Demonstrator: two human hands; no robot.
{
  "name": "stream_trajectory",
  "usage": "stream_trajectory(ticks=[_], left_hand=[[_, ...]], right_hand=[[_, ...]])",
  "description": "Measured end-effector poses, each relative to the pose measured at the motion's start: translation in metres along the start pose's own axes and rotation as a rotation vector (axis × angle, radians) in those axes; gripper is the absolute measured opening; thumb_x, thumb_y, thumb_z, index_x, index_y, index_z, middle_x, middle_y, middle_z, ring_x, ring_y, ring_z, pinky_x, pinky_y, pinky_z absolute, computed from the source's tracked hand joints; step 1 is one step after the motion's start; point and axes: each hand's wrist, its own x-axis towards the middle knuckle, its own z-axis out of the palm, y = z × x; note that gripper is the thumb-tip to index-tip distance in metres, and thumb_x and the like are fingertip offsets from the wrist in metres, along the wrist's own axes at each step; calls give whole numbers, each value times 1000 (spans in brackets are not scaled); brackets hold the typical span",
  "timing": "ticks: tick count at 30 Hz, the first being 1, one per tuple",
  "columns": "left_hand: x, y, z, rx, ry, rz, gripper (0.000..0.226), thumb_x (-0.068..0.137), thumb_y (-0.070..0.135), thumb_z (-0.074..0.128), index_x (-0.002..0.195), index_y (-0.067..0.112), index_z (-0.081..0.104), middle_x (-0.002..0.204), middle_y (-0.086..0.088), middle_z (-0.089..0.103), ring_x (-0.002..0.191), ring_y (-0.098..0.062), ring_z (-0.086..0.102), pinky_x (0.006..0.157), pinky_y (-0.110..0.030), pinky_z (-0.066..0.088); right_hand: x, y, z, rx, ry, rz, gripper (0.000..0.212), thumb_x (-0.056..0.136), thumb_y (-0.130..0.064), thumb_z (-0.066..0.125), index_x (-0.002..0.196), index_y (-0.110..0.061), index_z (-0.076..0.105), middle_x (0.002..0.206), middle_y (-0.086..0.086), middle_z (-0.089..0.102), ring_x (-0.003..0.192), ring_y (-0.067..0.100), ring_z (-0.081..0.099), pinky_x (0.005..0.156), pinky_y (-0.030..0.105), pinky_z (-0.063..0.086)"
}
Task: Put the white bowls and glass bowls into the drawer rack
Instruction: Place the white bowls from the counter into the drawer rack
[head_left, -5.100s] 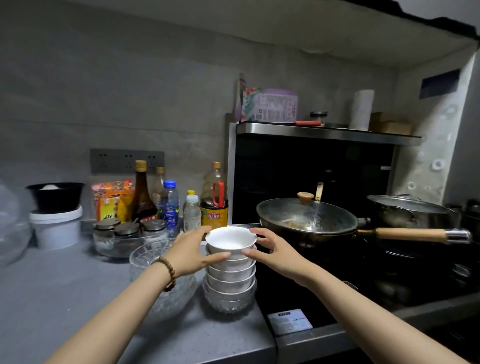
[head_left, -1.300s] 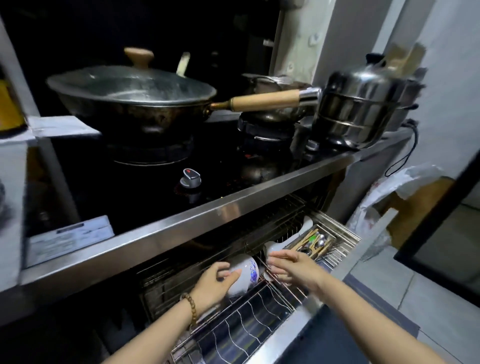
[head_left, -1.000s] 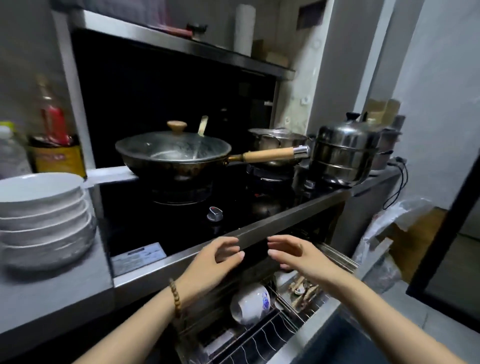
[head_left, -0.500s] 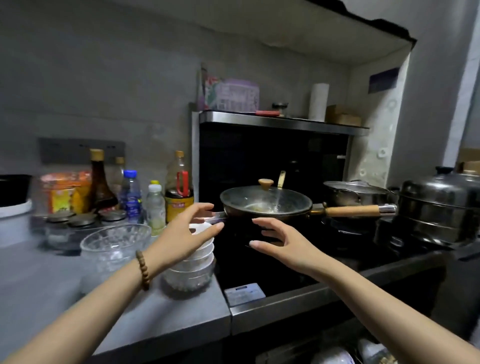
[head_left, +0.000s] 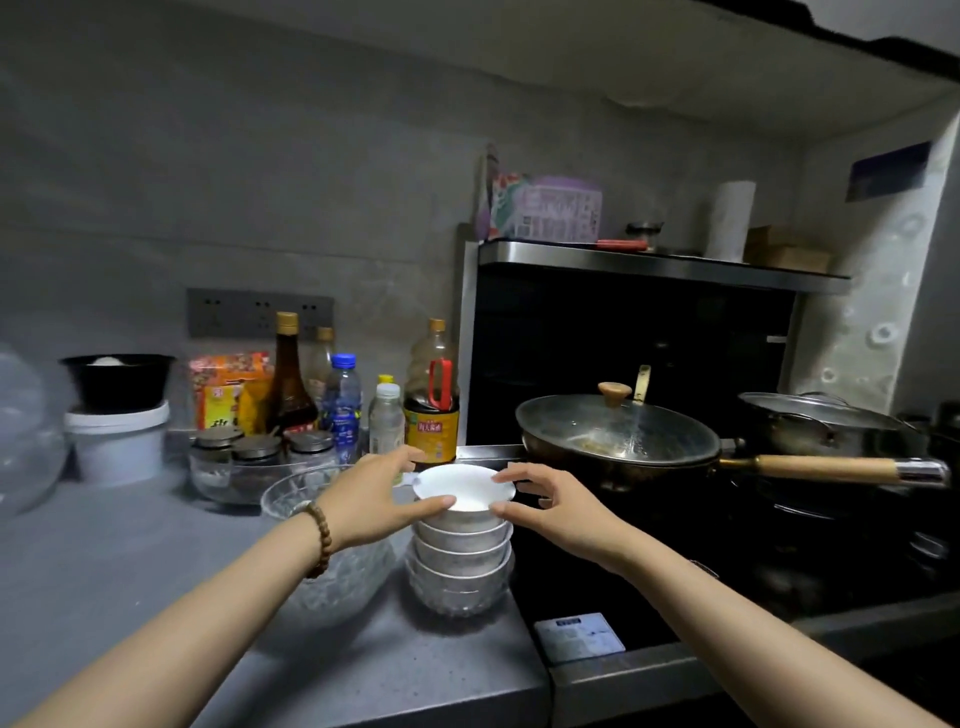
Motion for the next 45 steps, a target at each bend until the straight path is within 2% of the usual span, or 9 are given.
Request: stream_trajectory(ticks=[3,8,19,23,29,34,38,42,45], left_hand=[[9,-3,6,40,-49,4,75,68,72,56,128,27,48,133,4,55,119,-13,51,98,-31,45],[17,-5,10,100,-91,9,94,49,89,42,123,32,52,131,7,57,118,-15,52,100,-39,44],[19,-9,15,-91,12,25,90,51,83,51,125,32,49,129,6,56,113,-13,53,93,-32,48],[21,0,8,-212,104,79,81,58,76,57,126,33,46,127,8,55,114,-13,52,90,-29,48],[22,34,-2,-583,198,153,89,59,65,63,136,30,33,114,26,46,98,11,53,73,-4,47],[17,74,17,-937,82,107,93,60,58,68,138,25,29,122,8,54,105,-9,61,79,-26,57],[6,116,42,-1145,15,25,82,53,62,70,120,22,45,116,-3,60,100,-15,65,66,-23,57],[-7,154,76,-1142,-37,-2,91,48,66,69,120,16,46,114,-4,62,97,-12,65,67,-23,57],[-16,177,107,-1078,-176,-6,94,49,72,65,120,14,47,110,-4,65,93,-13,68,71,-27,59]], right_hand=[[7,7,3,17,-20,-15,28,79,-30,73,105,-19,70,124,-8,61,116,4,56,103,23,42],[11,14,7,31,-28,-57,17,78,-27,75,91,-16,75,99,-15,65,108,-10,56,88,3,41],[15,9,14,-37,140,-96,19,72,-26,80,70,-36,63,96,-4,74,97,4,67,95,32,52],[19,0,4,0,194,-126,12,72,-29,79,79,-22,72,92,-5,75,95,4,67,93,31,53],[8,-26,-22,297,268,-113,9,76,-18,77,76,-11,71,80,6,76,74,8,71,71,20,55],[-23,-37,-50,433,317,-70,21,78,-23,74,86,-3,72,76,-2,73,65,-3,67,61,8,50],[-62,-29,-69,438,303,21,21,76,-34,71,85,-15,75,84,-4,76,81,1,68,80,20,52],[-109,-5,-96,325,278,133,38,69,-52,68,87,-20,76,90,-5,76,93,25,69,85,37,54],[-148,20,-110,297,264,171,43,71,-54,66,88,-16,77,93,5,75,86,19,63,74,19,51]])
